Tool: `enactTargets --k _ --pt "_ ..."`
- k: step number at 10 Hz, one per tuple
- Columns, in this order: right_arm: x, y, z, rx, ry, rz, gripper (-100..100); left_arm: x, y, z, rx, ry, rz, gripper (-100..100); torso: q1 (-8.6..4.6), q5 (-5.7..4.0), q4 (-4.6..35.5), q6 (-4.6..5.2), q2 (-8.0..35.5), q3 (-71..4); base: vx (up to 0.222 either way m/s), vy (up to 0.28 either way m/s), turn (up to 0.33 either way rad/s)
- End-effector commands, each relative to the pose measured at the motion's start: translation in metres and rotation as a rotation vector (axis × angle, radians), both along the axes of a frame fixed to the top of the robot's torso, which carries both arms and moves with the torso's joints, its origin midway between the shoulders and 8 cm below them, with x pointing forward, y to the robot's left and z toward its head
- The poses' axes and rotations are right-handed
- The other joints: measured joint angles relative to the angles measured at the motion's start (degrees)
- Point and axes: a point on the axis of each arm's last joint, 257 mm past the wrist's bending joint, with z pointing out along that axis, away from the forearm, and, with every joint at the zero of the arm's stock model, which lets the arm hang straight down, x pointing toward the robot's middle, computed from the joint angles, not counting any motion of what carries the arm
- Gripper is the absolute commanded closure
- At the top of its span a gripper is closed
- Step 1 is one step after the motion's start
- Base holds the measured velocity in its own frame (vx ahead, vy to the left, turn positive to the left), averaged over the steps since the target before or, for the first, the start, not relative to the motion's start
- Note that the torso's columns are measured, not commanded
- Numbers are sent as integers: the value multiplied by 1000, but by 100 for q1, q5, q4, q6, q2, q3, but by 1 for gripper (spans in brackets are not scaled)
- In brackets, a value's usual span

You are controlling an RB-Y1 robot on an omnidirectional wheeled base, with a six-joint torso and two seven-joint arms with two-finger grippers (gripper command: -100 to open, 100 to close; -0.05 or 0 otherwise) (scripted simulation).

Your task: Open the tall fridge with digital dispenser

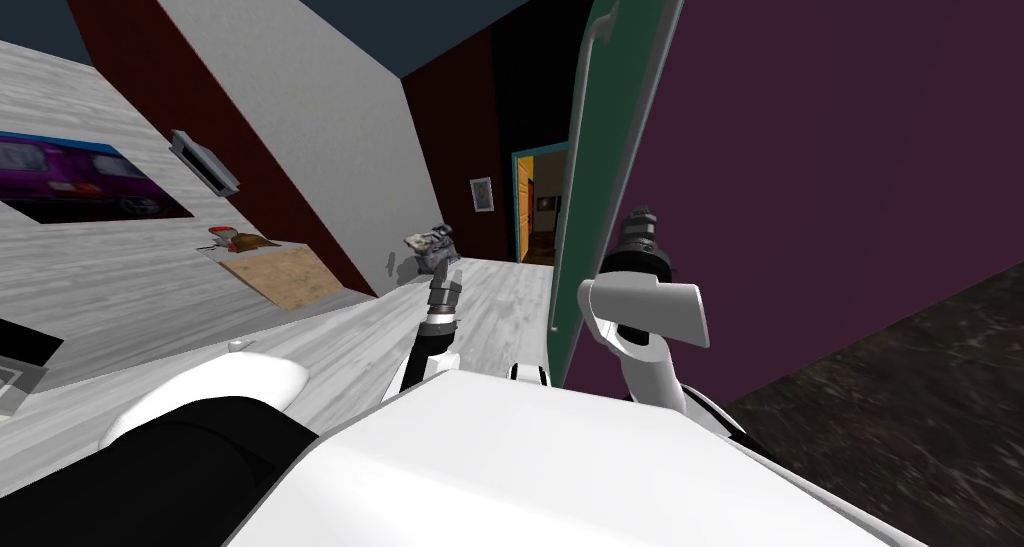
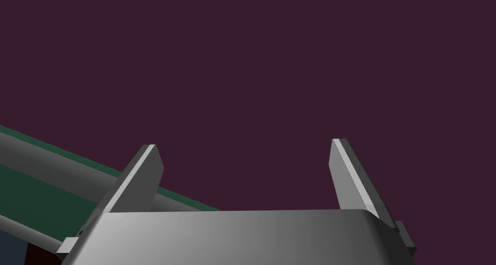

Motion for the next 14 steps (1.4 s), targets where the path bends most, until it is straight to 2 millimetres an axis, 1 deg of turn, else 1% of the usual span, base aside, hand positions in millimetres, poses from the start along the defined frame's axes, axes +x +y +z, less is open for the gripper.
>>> enactTargets --k 1,3,4,6,7,8,9,10,11,13,14 --pt "9 32 -10 64 27 103 -100 0 0 0 0 0 0 0 3 -3 -8 5 -9 -3 -2 -46 50" --pt "11 35 -13 68 35 118 -100 0 0 0 0 0 0 0 37 8 -17 -9 -27 -14 10 -32 9" --pt "10 45 -10 107 31 155 -100 0 0 0 0 0 0 0 44 13 -16 -9 -36 -23 1 -15 63" --pt "12 49 -12 111 39 171 -100 0 0 0 0 0 0 0 58 20 -13 -15 -30 -20 -12 -8 -8" --pt "10 59 -10 153 33 213 -100 0 0 0 0 0 0 0 59 22 -12 -15 -28 -18 -2 -9 61" --pt "11 62 -11 155 38 223 -100 0 0 0 0 0 0 0 66 26 -10 -23 -31 -21 9 -6 -3" --pt "8 73 -7 200 29 267 -100 0 0 0 0 0 0 0 76 32 -8 -21 -34 -24 4 -27 51" --pt "8 74 -8 200 32 273 -100 0 0 0 0 0 0 0 73 34 -3 -22 -29 -23 -9 -40 2" --pt "4 86 -4 247 21 320 -100 0 0 0 0 0 0 0 80 40 2 -25 -30 -27 -12 -23 30" --pt "4 86 -4 247 21 320 -100 0 0 0 0 0 0 0 84 46 20 -4 -4 -10 -1 -5 7" --pt "-2 95 2 295 6 363 -100 0 0 0 0 0 0 0 79 44 17 -4 -4 -8 -4 -11 54"
